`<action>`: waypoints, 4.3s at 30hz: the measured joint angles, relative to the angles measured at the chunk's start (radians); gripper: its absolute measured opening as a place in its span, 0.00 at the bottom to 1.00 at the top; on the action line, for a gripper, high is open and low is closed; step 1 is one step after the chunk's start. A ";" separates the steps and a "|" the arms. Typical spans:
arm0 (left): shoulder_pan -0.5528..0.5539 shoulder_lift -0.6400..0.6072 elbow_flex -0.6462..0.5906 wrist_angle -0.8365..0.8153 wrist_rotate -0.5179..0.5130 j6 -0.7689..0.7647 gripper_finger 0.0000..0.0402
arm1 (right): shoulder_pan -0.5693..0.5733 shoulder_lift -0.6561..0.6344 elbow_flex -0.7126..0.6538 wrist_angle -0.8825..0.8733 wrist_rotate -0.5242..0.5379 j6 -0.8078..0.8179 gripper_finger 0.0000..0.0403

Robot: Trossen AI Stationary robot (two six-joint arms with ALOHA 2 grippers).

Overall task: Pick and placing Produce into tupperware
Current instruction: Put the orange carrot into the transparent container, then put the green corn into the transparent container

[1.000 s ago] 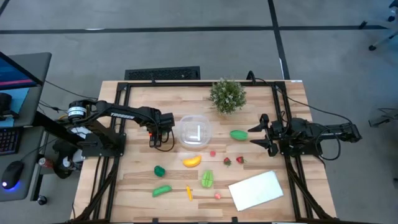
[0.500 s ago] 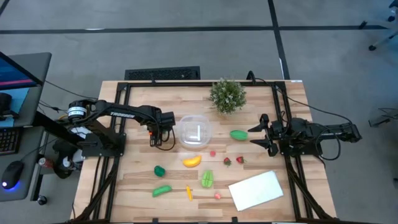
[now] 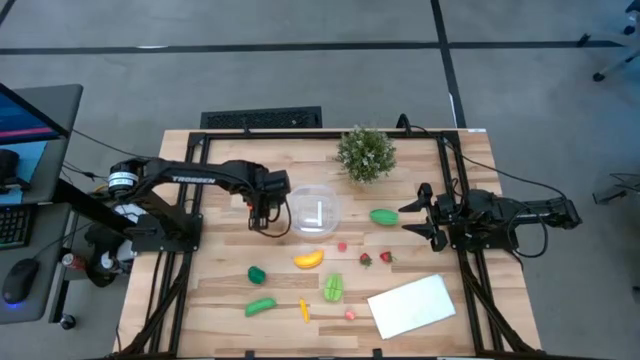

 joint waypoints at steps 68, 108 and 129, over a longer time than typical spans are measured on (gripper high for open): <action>0.020 0.155 -0.133 0.880 0.094 0.059 0.43 | 0.000 0.000 0.000 0.000 -0.001 -0.026 0.58; -0.005 0.078 -0.020 0.780 0.147 0.171 0.71 | 0.000 0.037 0.000 0.002 0.003 -0.024 0.58; -0.197 -0.337 -0.087 0.335 0.122 -0.061 0.71 | 0.020 0.103 0.000 -0.004 0.023 0.099 0.58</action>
